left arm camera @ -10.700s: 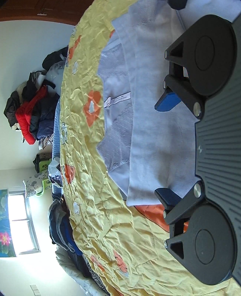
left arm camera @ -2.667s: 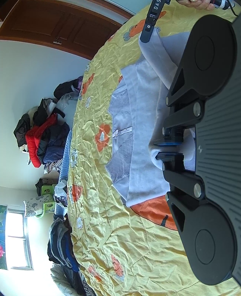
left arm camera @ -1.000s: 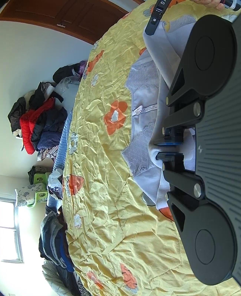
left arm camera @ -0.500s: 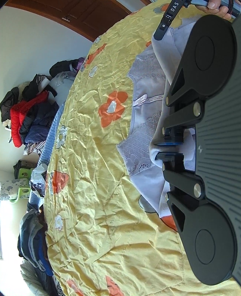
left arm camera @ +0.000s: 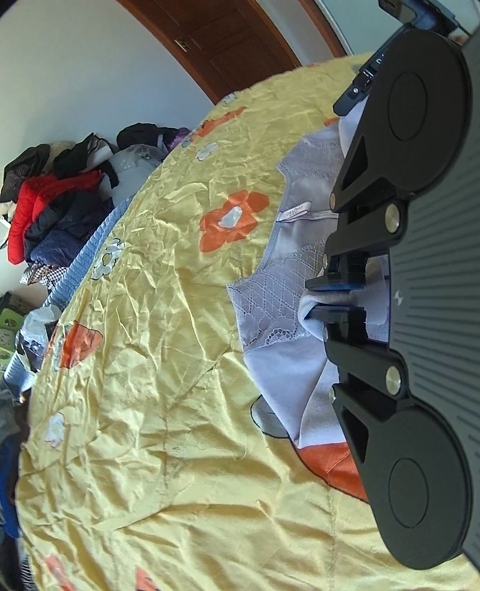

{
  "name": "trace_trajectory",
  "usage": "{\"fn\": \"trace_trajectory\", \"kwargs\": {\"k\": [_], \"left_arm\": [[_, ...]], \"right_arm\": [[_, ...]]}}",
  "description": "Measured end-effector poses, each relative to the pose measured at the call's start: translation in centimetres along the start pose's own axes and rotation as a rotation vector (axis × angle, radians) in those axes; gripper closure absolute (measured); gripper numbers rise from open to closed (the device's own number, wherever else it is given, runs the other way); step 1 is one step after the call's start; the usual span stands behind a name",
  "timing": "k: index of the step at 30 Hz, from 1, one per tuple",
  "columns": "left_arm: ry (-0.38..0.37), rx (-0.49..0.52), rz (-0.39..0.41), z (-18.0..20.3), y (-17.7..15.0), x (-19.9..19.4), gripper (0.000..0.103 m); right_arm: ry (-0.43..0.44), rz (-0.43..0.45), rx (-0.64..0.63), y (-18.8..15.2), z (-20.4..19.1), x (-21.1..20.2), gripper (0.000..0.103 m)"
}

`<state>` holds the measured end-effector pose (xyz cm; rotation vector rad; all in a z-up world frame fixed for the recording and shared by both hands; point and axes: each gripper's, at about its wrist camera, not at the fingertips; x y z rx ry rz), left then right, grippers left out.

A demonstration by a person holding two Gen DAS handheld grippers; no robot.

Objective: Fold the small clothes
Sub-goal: 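Open both grippers to lay the hem on the sweater chest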

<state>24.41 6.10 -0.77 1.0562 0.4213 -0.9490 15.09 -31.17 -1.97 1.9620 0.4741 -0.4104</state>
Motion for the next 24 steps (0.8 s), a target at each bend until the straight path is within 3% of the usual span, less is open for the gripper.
{"fn": "trace_trajectory", "kwargs": {"k": [4, 7, 9, 11, 14, 17, 21, 24], "left_arm": [[-0.035, -0.039, -0.006, -0.4, 0.4, -0.1, 0.096], [-0.048, -0.052, -0.010, -0.7, 0.6, 0.0, 0.096], [-0.050, -0.057, -0.012, -0.8, 0.6, 0.1, 0.096], [-0.051, -0.060, -0.013, -0.9, 0.5, 0.1, 0.096], [-0.054, -0.060, -0.012, -1.0, 0.5, 0.1, 0.096], [-0.065, -0.073, -0.014, -1.1, 0.7, 0.0, 0.096], [-0.074, -0.130, -0.020, -1.8, 1.6, 0.1, 0.095], [-0.074, -0.187, -0.011, -3.0, 2.1, -0.3, 0.095]], "right_arm": [[-0.004, 0.067, 0.035, 1.1, 0.7, -1.0, 0.063], [0.061, 0.086, 0.021, 1.8, 0.7, -2.8, 0.061], [0.154, 0.014, -0.075, 1.9, -0.3, -3.7, 0.061], [0.223, -0.132, -0.212, 1.2, -1.9, -3.7, 0.060], [0.265, -0.317, -0.392, -0.9, -4.4, -2.9, 0.060], [0.261, -0.396, -0.465, -2.2, -5.9, -0.9, 0.060], [0.122, -0.252, -0.436, -0.5, -6.2, 2.5, 0.059], [-0.009, -0.099, -0.333, 1.7, -5.0, 3.7, 0.048]]}}
Point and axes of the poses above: each gripper's, at about its wrist camera, not at the fingertips, and x roughly the way its jaws point, z to its right, y to its top, and after that the axes turned 4 degrees about x, right-handed
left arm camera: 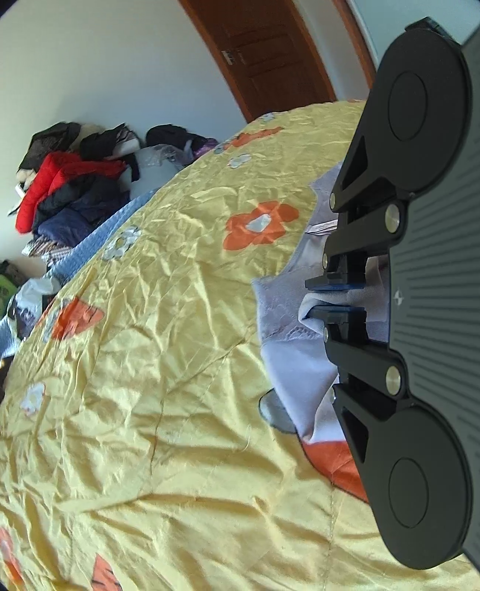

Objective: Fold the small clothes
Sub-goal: 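Open both grippers to lay the hem on the sweater chest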

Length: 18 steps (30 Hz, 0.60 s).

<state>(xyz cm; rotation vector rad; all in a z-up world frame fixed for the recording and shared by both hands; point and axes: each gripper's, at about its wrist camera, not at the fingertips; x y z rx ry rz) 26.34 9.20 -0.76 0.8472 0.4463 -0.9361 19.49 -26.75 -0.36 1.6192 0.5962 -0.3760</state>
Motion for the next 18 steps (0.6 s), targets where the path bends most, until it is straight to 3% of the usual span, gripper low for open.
{"fn": "trace_trajectory", "kwargs": {"k": [2, 4, 6, 11, 13, 15, 18], "left_arm": [[0.020, 0.013, 0.026, -0.4, 0.2, -0.7, 0.094], [0.046, 0.037, 0.044, -0.7, 0.2, -1.2, 0.094], [0.038, 0.029, 0.033, -1.1, 0.4, -1.0, 0.094], [0.033, 0.100, 0.034, 0.4, 0.2, 0.0, 0.081], [0.030, 0.146, 0.049, 1.6, -0.2, 0.1, 0.072], [0.032, 0.164, 0.064, 2.3, -0.4, 0.1, 0.054], [0.033, 0.149, 0.077, 2.1, -0.4, -0.2, 0.047]], "right_arm": [[-0.024, 0.027, 0.107, 0.5, 1.5, -0.1, 0.048], [0.041, 0.059, 0.155, 0.3, 1.8, -1.1, 0.046], [0.097, 0.045, 0.125, -0.2, 1.3, -2.2, 0.043], [0.382, -0.178, -0.039, -1.2, -2.1, -1.7, 0.038], [0.374, -0.231, -0.100, -1.3, -3.3, -0.7, 0.035], [0.313, -0.217, -0.094, -1.0, -3.2, 0.7, 0.035], [0.124, -0.042, 0.070, 0.3, -0.3, 1.5, 0.035]]}}
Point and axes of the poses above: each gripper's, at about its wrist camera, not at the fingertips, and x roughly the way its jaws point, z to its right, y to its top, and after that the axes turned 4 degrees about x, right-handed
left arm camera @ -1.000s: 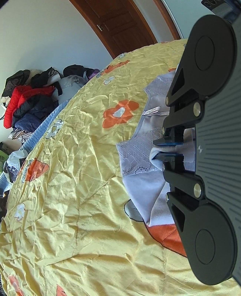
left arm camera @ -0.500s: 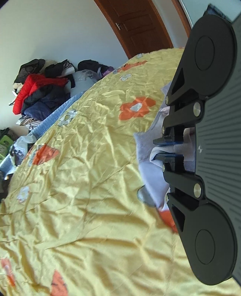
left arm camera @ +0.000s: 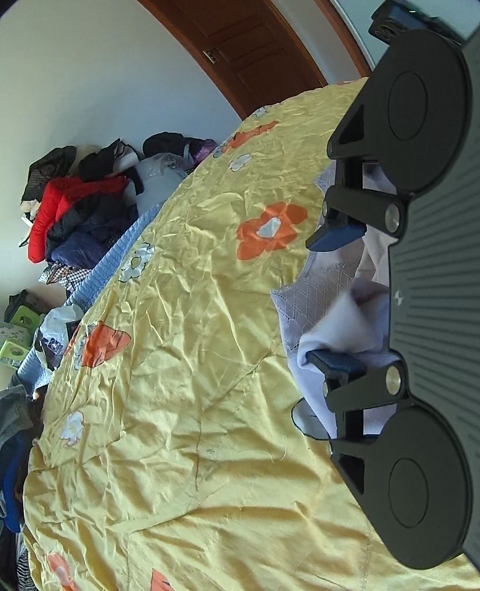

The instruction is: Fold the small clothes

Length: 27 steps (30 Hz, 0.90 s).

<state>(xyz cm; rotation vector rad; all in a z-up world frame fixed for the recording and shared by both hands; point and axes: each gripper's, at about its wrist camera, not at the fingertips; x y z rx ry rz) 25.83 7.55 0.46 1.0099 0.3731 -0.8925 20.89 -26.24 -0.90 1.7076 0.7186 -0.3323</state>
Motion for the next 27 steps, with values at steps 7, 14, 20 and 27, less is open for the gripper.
{"fn": "trace_trajectory", "kwargs": {"k": [7, 14, 20, 27], "left_arm": [[0.017, -0.031, 0.029, -1.8, 0.4, -0.5, 0.047], [0.024, -0.038, 0.044, -1.6, -0.2, -0.1, 0.049], [0.029, -0.006, 0.073, -0.7, 0.4, -0.2, 0.085], [0.036, -0.029, 0.114, -0.8, 0.4, 0.3, 0.088]], "right_arm": [[0.027, 0.142, 0.276, 0.7, 6.0, -4.4, 0.033], [0.002, -0.071, 0.027, -1.1, 3.4, -1.6, 0.051], [-0.046, -0.020, 0.042, -1.2, 3.6, -1.5, 0.094], [-0.158, 0.065, 0.000, -0.6, 4.5, -5.4, 0.097]]}}
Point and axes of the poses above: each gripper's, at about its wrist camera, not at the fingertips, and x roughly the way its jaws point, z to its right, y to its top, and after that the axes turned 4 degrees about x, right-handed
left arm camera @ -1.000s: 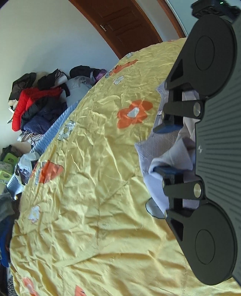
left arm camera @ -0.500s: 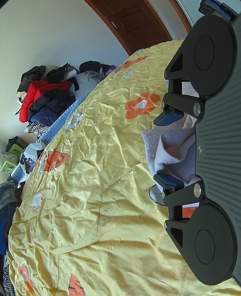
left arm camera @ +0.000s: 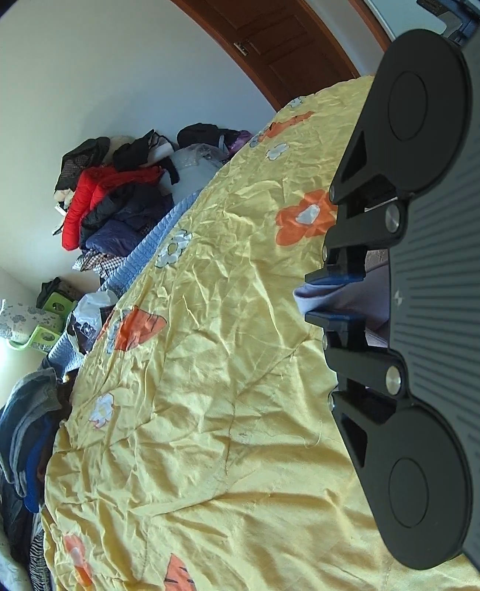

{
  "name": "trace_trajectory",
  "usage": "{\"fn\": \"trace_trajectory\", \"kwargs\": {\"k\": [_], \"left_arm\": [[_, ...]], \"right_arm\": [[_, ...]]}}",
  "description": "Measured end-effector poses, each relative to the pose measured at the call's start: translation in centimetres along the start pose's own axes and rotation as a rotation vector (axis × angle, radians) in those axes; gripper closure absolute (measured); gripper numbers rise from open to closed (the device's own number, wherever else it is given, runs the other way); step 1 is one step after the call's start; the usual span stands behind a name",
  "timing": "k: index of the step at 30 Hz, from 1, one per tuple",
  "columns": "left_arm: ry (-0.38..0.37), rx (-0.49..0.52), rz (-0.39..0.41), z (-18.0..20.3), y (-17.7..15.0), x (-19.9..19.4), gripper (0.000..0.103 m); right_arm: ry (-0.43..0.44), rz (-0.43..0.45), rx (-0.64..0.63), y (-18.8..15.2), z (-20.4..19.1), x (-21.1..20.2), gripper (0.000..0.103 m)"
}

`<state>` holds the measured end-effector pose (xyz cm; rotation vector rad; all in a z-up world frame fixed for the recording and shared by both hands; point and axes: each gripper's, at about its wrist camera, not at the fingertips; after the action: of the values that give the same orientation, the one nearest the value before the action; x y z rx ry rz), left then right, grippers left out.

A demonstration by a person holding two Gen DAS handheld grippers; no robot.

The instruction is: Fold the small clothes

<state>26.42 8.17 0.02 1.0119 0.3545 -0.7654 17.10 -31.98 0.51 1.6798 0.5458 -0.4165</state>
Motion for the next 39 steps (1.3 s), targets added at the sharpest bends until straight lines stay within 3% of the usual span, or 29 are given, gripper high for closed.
{"fn": "trace_trajectory", "kwargs": {"k": [2, 3, 4, 6, 8, 10, 12, 15, 18, 24, 26, 29, 30, 31, 34, 36, 39], "left_arm": [[0.005, -0.011, -0.007, -0.3, -0.2, 0.2, 0.088], [0.008, -0.013, -0.007, -0.4, -0.4, 0.2, 0.088], [0.012, -0.014, -0.008, -0.5, -0.4, 0.2, 0.088], [0.013, -0.016, -0.014, -0.7, -0.5, 0.0, 0.088], [0.017, -0.016, -0.017, -0.8, -0.6, -0.2, 0.088], [0.018, -0.012, -0.019, -0.8, -0.5, -0.2, 0.088], [0.020, -0.011, -0.019, -0.8, -0.5, -0.3, 0.088], [0.021, -0.019, -0.018, -1.0, -0.5, -0.2, 0.088], [0.023, -0.017, -0.013, -1.0, -0.6, -0.2, 0.088], [0.020, -0.009, 0.015, -0.3, -0.2, -0.1, 0.088], [0.052, 0.009, 0.025, 0.1, 0.0, 0.4, 0.088], [0.081, 0.029, 0.009, 0.3, 0.0, 1.3, 0.088], [0.096, 0.023, 0.013, 0.2, -0.1, 1.2, 0.088], [0.107, 0.025, 0.022, 0.1, -0.2, 0.9, 0.088], [0.144, 0.061, 0.041, 0.0, -0.3, -0.1, 0.088], [0.162, 0.056, 0.052, -0.1, -0.3, -0.8, 0.088], [0.175, 0.073, 0.084, 0.4, -0.6, -2.0, 0.085]], "right_arm": [[0.034, -0.040, -0.057, -0.1, -0.5, 0.3, 0.091], [0.048, -0.056, -0.083, -0.2, -1.0, 0.6, 0.081], [0.061, -0.058, -0.109, -0.4, -1.7, 0.9, 0.057], [0.078, -0.041, -0.173, -0.7, -3.3, 1.5, 0.040], [0.068, -0.085, -0.199, -0.7, -4.4, 2.9, 0.049], [0.052, -0.108, -0.193, -0.7, -5.0, 4.2, 0.069], [0.029, -0.105, -0.207, -0.7, -5.3, 5.3, 0.070], [-0.006, -0.087, -0.244, -1.0, -5.4, 6.0, 0.058], [0.012, -0.069, -0.211, -0.8, -5.0, 5.4, 0.096], [-0.022, 0.002, -0.168, -0.4, -3.9, 3.1, 0.097], [-0.050, -0.002, -0.153, -0.1, -3.4, 3.0, 0.097], [-0.108, -0.056, -0.138, -0.2, -2.9, 4.5, 0.090], [-0.132, -0.071, -0.131, -0.3, -2.7, 4.8, 0.078], [-0.158, -0.053, -0.120, -0.5, -2.6, 4.6, 0.059], [-0.196, 0.048, -0.122, -0.8, -3.1, 2.1, 0.055], [-0.128, 0.043, -0.159, -0.9, -4.0, 1.1, 0.051], [0.005, -0.052, -0.239, -1.3, -6.3, 1.6, 0.036]]}}
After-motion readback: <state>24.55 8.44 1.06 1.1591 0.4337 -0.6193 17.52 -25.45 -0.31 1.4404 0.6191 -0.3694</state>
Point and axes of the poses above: each gripper's, at about its wrist camera, not at the fingertips, and x roughly the way its jaws point, z to its right, y to its top, and after that the axes turned 4 degrees about x, right-handed
